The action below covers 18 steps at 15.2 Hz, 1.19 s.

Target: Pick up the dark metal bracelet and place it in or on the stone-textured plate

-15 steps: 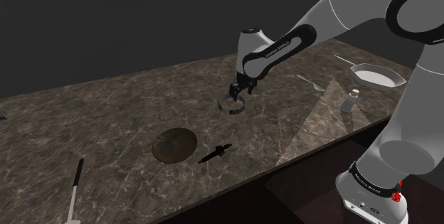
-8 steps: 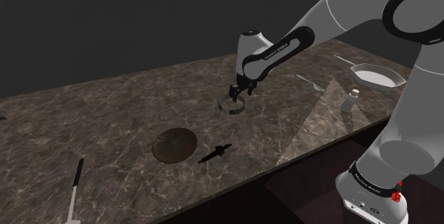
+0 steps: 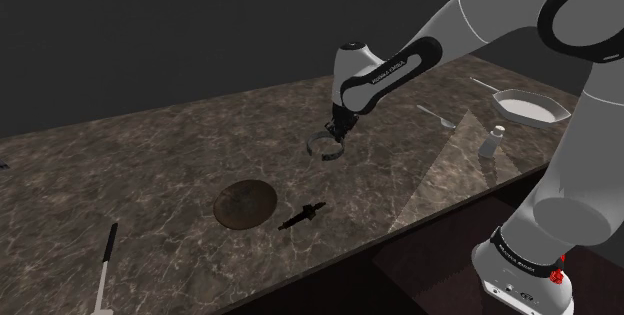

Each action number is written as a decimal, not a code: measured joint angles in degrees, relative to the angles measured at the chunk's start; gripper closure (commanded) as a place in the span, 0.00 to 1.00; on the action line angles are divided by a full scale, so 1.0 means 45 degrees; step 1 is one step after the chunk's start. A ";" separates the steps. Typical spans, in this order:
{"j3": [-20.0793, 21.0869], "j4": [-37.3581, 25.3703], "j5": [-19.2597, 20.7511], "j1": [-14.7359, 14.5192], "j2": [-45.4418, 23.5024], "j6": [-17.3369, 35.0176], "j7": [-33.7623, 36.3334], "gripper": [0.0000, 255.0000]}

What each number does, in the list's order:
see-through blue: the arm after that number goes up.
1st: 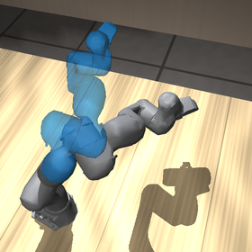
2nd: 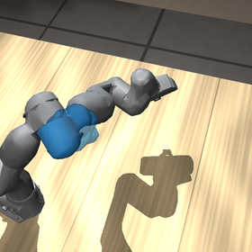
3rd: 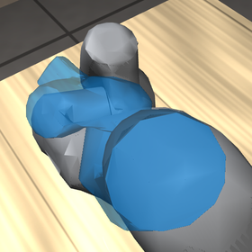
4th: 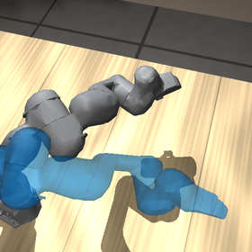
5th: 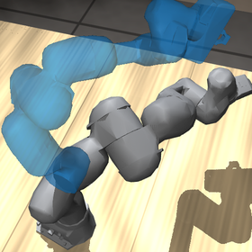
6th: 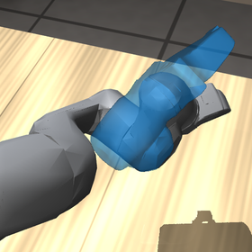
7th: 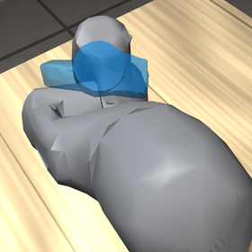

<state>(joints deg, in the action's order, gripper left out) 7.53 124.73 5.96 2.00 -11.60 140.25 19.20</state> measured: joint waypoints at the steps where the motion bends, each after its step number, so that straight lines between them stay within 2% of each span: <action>1: 0.0000 -0.0002 0.0000 0.0000 -0.0001 -0.0001 0.0001 1.00; 6: 0.0026 -0.0049 -0.0079 0.0012 0.0256 -0.0308 -0.0063 1.00; 18: 0.0100 -0.0797 -0.0434 0.0054 0.1401 -0.2181 -0.0361 1.00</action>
<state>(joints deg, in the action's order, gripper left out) 7.98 121.14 4.00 2.25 -5.30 130.44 17.58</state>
